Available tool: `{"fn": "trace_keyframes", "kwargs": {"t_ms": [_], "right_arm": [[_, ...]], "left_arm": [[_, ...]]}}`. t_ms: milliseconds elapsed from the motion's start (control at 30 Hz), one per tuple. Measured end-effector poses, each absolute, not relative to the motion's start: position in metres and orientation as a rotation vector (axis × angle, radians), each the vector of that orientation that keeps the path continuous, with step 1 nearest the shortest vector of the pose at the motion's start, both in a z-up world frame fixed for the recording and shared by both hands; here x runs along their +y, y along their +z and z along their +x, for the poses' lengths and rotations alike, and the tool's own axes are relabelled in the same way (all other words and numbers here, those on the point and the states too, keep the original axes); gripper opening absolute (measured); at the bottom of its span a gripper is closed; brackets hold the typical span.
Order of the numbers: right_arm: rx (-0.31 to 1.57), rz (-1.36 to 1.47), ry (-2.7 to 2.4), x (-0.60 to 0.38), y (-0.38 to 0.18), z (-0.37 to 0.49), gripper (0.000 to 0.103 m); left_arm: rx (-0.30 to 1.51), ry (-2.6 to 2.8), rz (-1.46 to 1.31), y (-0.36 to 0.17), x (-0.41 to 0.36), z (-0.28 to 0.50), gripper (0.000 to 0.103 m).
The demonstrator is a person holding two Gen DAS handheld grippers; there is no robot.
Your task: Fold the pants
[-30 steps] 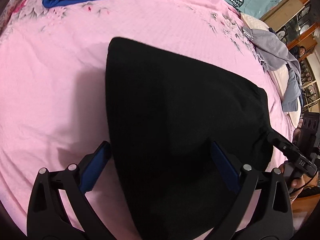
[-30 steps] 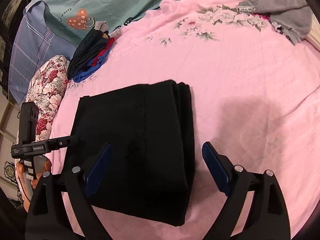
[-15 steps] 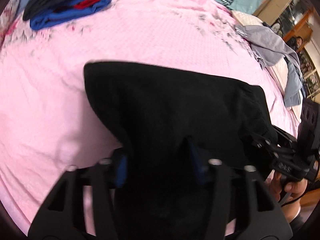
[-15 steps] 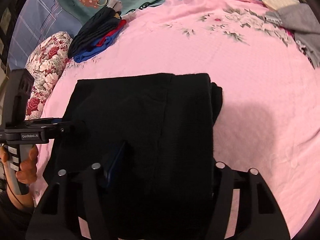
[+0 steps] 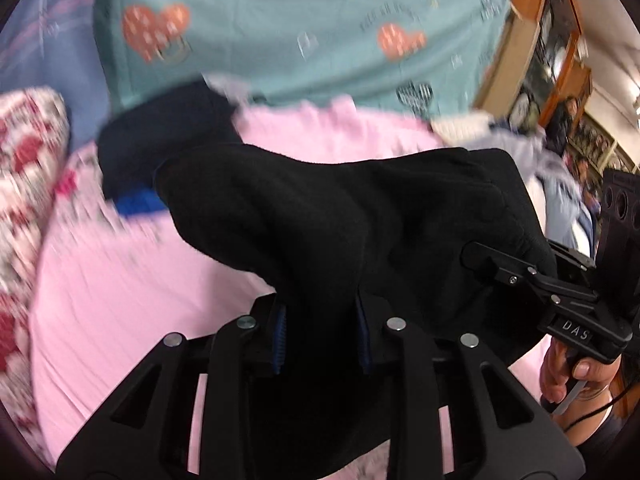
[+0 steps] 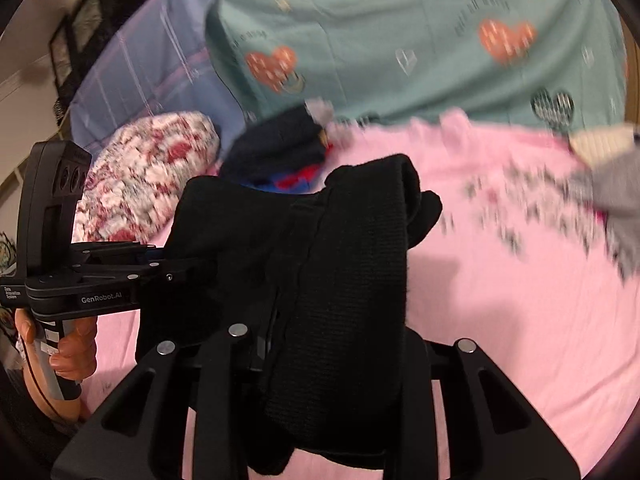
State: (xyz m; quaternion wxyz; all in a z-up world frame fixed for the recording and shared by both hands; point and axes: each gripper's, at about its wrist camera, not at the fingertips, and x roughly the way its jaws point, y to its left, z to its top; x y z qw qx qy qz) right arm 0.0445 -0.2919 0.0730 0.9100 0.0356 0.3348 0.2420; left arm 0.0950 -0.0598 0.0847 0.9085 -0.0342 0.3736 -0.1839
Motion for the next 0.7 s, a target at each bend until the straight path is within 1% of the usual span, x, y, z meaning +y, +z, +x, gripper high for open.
{"fn": "trace_keyframes", "kwargs": {"t_ms": [33,133,200,233,267,300,333,367,400,433,467,500,533,600,700], "right_arm": [[0.660,0.065,0.510,-0.287,0.084,0.053,0.030],[0.561,0.043,0.518,-0.275,0.106,0.086,0.030],[0.537,0.039,0.518,-0.267,0.106,0.118,0.031],[0.554,0.059,0.510,-0.264,0.098,0.139,0.032],[0.577,0.074,0.507,-0.261,0.088,0.154,0.033],[0.605,0.086,0.498,-0.258,0.076,0.170,0.037],[0.637,0.098,0.484,-0.256,0.059,0.187,0.043],[0.669,0.103,0.457,-0.254,0.042,0.202,0.046],[0.713,0.097,0.404,-0.253,0.020,0.218,0.051],[0.763,0.100,0.351,-0.256,-0.001,0.231,0.053],[0.804,0.110,0.321,-0.259,-0.016,0.238,0.053],[0.861,0.107,0.274,-0.263,-0.034,0.246,0.054],[0.895,0.112,0.261,-0.267,-0.048,0.249,0.059],[0.849,0.098,0.275,-0.271,-0.048,0.243,0.060],[0.816,0.049,0.239,-0.269,-0.030,0.231,0.061]], "left_arm": [[0.736,-0.355,-0.076,0.096,-0.053,0.107,0.027],[0.705,-0.293,-0.091,0.103,-0.040,0.138,0.028],[0.733,-0.257,-0.120,0.091,-0.030,0.164,0.029],[0.767,-0.230,-0.138,0.076,-0.025,0.183,0.031],[0.798,-0.197,-0.141,0.060,-0.022,0.200,0.037],[0.828,-0.144,-0.131,0.042,-0.017,0.212,0.042],[0.870,-0.049,-0.087,0.013,-0.014,0.228,0.050],[0.918,0.029,-0.046,-0.009,-0.013,0.239,0.053],[0.974,0.089,-0.017,-0.031,-0.007,0.247,0.055],[0.985,0.099,-0.040,-0.049,0.002,0.249,0.065],[0.936,0.120,-0.068,-0.050,0.008,0.244,0.081],[0.932,0.144,-0.069,-0.051,0.013,0.242,0.085],[0.934,0.135,-0.078,-0.050,0.015,0.240,0.085],[0.938,0.135,-0.097,-0.045,0.019,0.235,0.085],[0.929,0.138,-0.101,-0.030,0.016,0.218,0.084]]}}
